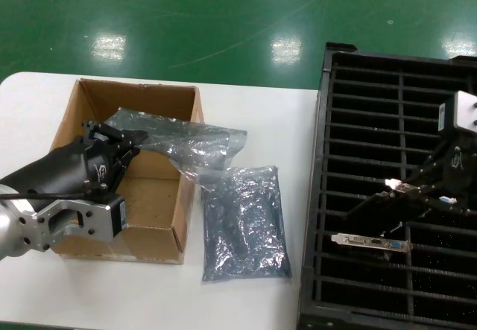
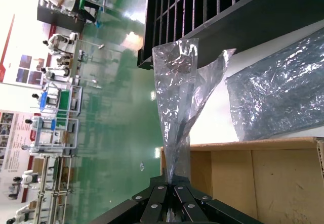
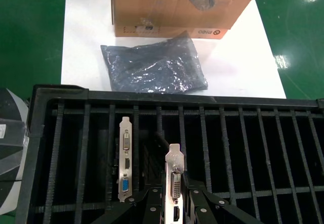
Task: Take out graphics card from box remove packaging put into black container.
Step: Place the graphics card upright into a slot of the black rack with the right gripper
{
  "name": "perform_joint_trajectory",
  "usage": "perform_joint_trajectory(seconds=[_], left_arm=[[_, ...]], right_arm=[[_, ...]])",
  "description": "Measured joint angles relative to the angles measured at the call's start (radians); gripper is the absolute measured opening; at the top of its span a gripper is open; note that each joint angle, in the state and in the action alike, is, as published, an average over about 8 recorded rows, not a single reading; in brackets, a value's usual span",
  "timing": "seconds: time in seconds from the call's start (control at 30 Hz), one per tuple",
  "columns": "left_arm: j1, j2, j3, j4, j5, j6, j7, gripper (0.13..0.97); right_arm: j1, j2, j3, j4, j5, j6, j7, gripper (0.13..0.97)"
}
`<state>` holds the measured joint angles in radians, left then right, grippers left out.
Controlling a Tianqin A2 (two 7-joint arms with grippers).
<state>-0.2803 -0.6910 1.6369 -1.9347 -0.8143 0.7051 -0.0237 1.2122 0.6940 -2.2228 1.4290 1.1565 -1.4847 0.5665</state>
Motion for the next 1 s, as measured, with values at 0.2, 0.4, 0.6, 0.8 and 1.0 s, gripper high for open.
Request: perform_joint_trajectory(seconds=[0.2,0.4,0.6,0.8,1.0], left_arm=[[0.000,0.000,0.000,0.000,0.000,0.000,0.000,0.140],[0.000,0.000,0.000,0.000,0.000,0.000,0.000,0.140],[0.000,0.000,0.000,0.000,0.000,0.000,0.000,0.140],[0.000,0.000,0.000,0.000,0.000,0.000,0.000,0.140],[0.000,0.000,0.000,0.000,0.000,0.000,0.000,0.140]], right_arm=[[0.004,-0.018,-0.013,-0.006,-0.016,-0.001,-0.011,0.187],[0.010,-0.035,-0.025,-0.010,-0.028,-0.004,-0.020,0.187],[0.014,-0.050,-0.034,-0.017,-0.037,-0.004,-0.030,0.187],[0.015,-0.062,-0.037,-0.027,-0.031,-0.007,-0.042,0.242],[0.015,-0.062,-0.031,-0.026,-0.015,-0.012,-0.056,0.310]])
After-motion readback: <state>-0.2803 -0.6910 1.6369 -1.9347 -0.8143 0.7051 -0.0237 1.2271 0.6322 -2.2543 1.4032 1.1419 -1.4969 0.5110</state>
